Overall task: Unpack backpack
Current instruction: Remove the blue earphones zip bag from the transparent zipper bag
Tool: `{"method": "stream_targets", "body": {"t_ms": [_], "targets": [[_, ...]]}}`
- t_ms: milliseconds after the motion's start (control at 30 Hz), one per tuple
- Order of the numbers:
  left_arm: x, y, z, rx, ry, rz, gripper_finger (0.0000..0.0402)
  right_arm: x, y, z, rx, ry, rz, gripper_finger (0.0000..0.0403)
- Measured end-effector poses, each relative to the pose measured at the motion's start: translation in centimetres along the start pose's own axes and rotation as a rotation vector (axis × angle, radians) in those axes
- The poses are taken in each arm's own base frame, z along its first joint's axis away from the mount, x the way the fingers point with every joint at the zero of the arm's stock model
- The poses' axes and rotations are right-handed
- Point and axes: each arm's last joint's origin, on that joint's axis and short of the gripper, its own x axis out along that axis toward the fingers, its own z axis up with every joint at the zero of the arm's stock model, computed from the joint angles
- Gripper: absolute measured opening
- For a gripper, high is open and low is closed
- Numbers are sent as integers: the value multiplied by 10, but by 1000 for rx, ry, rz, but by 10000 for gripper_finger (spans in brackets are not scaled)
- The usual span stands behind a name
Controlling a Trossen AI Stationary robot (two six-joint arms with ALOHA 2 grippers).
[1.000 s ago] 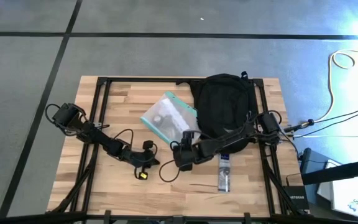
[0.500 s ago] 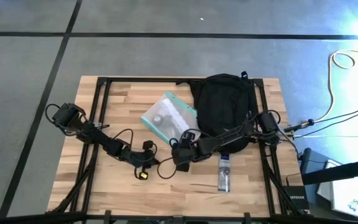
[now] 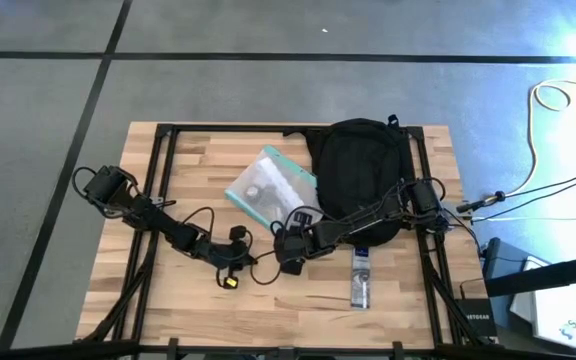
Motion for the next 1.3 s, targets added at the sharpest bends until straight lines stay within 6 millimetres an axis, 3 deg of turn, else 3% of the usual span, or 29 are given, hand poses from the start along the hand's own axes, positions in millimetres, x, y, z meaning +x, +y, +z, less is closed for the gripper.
{"method": "stream_targets", "body": {"t_ms": [200,433,667,833,1100,1200,1300], "targets": [[0,0,0,1,1,0,0,1,1,1,-28,7,51,7],[0,-1,0,-14,-7,19,0,-14,12,-2,-66,2,104,1],[-6,-7,2,37,-70,129,0,-38,45,-20,-147,74,291,0],[-8,-9,2,93,-84,199,0,-47,62,-33,-167,101,309,0],[-20,-11,5,446,-97,545,0,-52,71,-39,-177,105,318,0],[-19,-6,-2,664,31,567,1,-52,70,-38,-177,97,304,0],[-17,2,-7,723,117,548,20,-51,68,-37,-165,95,295,0]]}}
